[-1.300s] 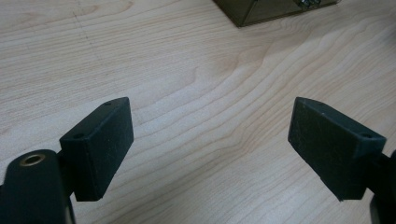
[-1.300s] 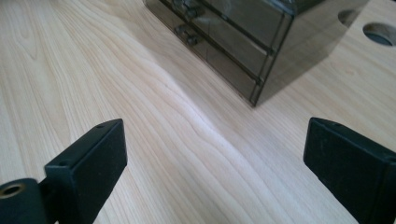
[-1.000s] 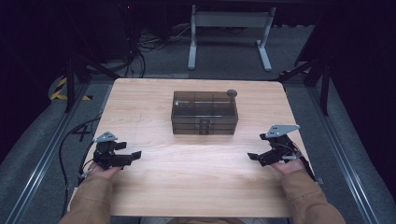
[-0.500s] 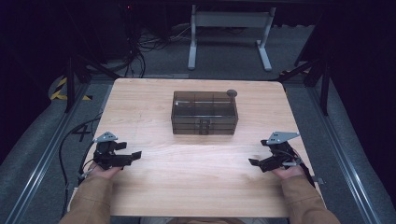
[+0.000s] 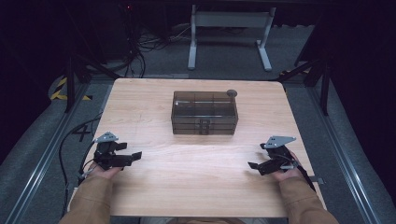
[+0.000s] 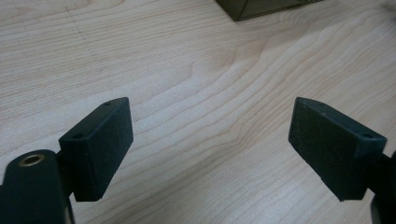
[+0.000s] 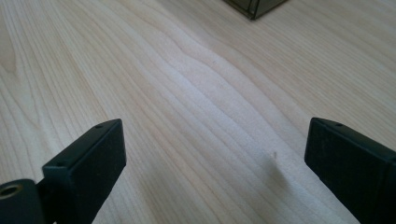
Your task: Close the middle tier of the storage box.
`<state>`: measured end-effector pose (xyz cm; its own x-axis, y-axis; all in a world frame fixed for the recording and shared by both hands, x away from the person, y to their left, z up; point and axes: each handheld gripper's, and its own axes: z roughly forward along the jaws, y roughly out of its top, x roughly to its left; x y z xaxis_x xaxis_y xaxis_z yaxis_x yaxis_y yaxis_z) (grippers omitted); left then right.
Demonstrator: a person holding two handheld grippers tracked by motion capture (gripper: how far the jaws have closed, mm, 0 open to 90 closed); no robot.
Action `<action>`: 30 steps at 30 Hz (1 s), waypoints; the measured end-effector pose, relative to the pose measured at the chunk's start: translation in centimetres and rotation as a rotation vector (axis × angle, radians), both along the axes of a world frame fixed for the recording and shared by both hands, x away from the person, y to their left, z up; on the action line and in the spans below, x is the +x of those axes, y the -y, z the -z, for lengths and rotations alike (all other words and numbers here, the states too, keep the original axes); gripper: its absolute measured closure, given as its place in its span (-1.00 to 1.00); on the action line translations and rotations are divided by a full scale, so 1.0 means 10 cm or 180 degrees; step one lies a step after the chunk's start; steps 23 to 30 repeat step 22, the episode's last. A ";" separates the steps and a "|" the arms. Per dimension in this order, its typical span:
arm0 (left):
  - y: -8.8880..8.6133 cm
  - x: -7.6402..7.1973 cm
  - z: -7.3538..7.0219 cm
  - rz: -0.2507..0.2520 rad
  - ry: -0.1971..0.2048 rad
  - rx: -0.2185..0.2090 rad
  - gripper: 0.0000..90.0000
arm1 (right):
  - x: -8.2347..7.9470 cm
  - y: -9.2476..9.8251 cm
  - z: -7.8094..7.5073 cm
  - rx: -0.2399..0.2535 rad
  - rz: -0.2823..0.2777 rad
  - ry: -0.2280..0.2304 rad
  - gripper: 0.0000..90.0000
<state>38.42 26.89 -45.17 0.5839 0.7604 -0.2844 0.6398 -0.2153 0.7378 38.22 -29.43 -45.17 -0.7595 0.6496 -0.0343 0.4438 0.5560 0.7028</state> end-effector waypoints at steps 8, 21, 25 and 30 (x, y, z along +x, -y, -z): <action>0.01 0.01 0.01 0.0021 -0.0010 0.0026 -0.67 | 0.00 -0.04 0.06 -0.0081 -0.0048 0.0027 -0.87; 0.01 0.01 0.01 0.0037 -0.0024 0.0026 -0.67 | -0.01 -0.08 0.10 -0.0142 -0.0046 0.0011 -0.87; 0.01 0.01 0.01 0.0041 -0.0032 0.0023 -0.67 | -0.01 -0.08 0.09 -0.0134 -0.0047 0.0014 -0.87; 0.01 0.01 0.01 0.0041 -0.0032 0.0023 -0.67 | -0.01 -0.08 0.09 -0.0134 -0.0047 0.0014 -0.87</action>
